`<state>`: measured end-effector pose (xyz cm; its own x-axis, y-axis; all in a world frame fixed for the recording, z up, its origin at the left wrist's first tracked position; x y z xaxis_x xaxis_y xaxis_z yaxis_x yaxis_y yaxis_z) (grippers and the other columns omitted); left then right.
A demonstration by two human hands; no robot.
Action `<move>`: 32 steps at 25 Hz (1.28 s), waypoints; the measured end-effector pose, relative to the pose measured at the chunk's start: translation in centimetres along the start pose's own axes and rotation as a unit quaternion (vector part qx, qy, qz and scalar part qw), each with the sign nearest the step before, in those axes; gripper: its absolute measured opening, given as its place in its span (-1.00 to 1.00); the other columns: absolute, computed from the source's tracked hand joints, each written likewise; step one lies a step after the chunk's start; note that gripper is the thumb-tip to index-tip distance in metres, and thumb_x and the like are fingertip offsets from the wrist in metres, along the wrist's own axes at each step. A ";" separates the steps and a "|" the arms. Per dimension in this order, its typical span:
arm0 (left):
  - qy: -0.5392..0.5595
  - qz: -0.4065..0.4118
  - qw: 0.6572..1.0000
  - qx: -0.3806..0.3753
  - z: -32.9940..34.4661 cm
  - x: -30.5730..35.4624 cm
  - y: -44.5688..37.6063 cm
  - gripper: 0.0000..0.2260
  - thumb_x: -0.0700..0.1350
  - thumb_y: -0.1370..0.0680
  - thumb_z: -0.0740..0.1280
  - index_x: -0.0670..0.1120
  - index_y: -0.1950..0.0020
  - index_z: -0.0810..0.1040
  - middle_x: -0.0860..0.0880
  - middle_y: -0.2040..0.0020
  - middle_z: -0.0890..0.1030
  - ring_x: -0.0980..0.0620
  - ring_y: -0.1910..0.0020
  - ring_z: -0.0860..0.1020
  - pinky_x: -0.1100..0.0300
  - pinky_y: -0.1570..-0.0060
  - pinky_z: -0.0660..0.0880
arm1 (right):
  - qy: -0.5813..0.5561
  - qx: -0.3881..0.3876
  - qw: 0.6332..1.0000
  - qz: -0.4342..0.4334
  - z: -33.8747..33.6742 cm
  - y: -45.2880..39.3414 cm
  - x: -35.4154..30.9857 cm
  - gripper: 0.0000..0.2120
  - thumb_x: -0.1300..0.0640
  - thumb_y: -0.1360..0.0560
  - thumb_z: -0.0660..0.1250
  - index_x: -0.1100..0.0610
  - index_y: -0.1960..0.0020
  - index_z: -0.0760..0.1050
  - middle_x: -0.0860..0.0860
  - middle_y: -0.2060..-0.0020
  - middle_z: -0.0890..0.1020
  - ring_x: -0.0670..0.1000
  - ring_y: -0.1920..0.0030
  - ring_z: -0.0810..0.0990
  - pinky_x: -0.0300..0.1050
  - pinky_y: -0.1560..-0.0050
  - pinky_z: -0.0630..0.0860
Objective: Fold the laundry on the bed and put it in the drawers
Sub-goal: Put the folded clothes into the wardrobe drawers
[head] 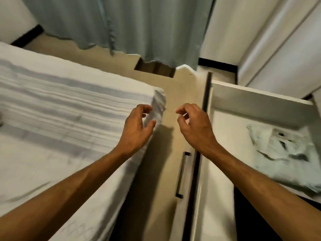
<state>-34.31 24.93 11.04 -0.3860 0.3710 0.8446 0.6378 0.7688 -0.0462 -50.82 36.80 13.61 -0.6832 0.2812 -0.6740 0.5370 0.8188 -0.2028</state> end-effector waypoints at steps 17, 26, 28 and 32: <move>0.558 -0.395 0.622 0.381 -51.4 -52.9 25.7 -0.30 0.26 -0.50 0.47 -0.08 -0.51 0.40 -0.13 -0.40 0.54 -0.09 -0.30 0.59 -0.09 -0.35 0.48 | -0.388 -0.422 0.710 0.409 63.1 6.1 -35.6 -0.45 -0.18 -0.36 0.54 0.06 -0.25 0.54 0.05 -0.15 0.68 0.11 -0.12 0.68 0.09 -0.28 0.52; 0.627 -0.252 0.633 0.377 -58.3 -64.3 16.7 -0.17 0.40 -0.45 0.43 -0.07 -0.56 0.40 -0.09 -0.39 0.60 -0.09 -0.34 0.59 -0.06 -0.39 0.49 | -0.435 -0.399 0.721 0.362 79.6 -4.9 -43.7 0.23 -0.25 -0.16 0.68 0.15 -0.61 0.16 0.29 -0.39 0.45 0.28 -0.31 0.55 0.23 -0.30 0.56; 0.587 -0.248 0.664 0.390 -60.3 -66.5 14.6 -0.33 0.31 -0.49 0.46 -0.05 -0.46 0.50 -0.05 -0.27 0.68 -0.06 -0.28 0.64 -0.07 -0.34 0.55 | -0.432 -0.391 0.736 0.345 82.1 -9.3 -45.8 0.08 -0.22 -0.16 0.72 -0.03 -0.54 0.29 0.18 -0.40 0.43 0.33 -0.31 0.49 0.50 -0.17 0.54; 0.521 -0.297 0.699 0.390 -61.9 -71.1 12.4 -0.22 0.30 -0.27 0.64 0.00 -0.39 0.58 -0.01 -0.28 0.68 -0.05 -0.31 0.61 -0.05 -0.37 0.51 | -0.345 -0.436 0.771 0.309 86.8 -14.5 -47.3 -0.15 -0.28 -0.18 0.69 -0.13 -0.40 0.52 0.09 -0.29 0.63 0.28 -0.28 0.58 0.59 -0.04 0.52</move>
<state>42.28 -24.16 -16.60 0.5245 -0.4028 0.7501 -0.1423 0.8272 0.5436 16.69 -31.81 -13.24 0.1584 0.6664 -0.7285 -0.0885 0.7445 0.6618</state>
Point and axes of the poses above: each hand's wrist, its own y-axis away from the middle knuckle, its own z-axis out of the palm, x = y × z, the point moved 6 cm from there along -y, towards the middle knuckle
